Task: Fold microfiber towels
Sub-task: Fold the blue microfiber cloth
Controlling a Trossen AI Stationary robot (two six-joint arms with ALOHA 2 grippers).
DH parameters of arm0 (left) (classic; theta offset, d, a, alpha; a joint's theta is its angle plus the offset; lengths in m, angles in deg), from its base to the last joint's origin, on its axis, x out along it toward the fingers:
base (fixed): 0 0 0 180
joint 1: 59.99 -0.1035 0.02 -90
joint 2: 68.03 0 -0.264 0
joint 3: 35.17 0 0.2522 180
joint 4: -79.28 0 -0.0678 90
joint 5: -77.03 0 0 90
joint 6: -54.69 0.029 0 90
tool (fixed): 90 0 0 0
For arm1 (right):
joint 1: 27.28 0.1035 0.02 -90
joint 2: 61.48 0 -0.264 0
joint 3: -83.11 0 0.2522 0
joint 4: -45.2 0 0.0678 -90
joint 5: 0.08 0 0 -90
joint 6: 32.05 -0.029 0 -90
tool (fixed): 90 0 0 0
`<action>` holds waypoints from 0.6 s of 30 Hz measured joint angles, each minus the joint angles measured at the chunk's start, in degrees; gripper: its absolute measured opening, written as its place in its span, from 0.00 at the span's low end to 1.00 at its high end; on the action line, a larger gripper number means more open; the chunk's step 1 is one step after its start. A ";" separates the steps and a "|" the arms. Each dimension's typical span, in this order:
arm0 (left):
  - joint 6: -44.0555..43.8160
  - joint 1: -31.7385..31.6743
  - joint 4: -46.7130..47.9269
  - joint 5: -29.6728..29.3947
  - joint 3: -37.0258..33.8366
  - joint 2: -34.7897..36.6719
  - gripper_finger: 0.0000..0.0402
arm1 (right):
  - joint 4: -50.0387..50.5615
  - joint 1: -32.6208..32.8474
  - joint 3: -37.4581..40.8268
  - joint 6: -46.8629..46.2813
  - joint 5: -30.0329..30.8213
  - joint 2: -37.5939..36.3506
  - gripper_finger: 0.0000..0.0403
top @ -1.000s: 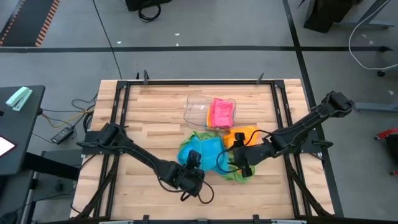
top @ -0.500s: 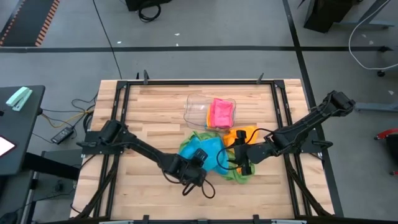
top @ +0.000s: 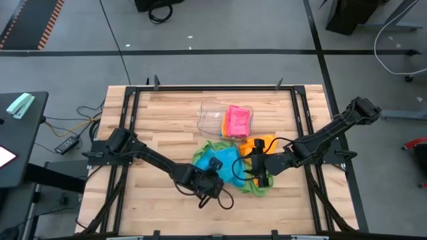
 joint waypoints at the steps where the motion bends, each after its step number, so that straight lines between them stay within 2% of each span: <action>1: -0.80 -0.01 0.36 -1.66 0.00 0.63 0.02 | 0.00 0.00 0.00 -0.05 0.00 0.00 0.62; 5: -6.52 -0.53 4.48 -13.30 0.14 4.96 0.02 | -0.03 0.15 0.00 0.06 0.01 0.00 0.62; 8: -16.52 -2.87 12.06 -17.46 0.19 7.55 0.03 | -0.05 0.15 0.00 0.26 0.02 0.02 0.62; 14: -39.76 -9.76 29.54 -16.82 0.13 7.77 0.03 | -1.52 -0.33 0.00 0.47 0.02 0.29 0.62; 18: -38.55 -10.92 28.81 -12.70 0.09 6.96 0.11 | -1.53 -0.51 0.00 0.47 0.13 1.12 0.62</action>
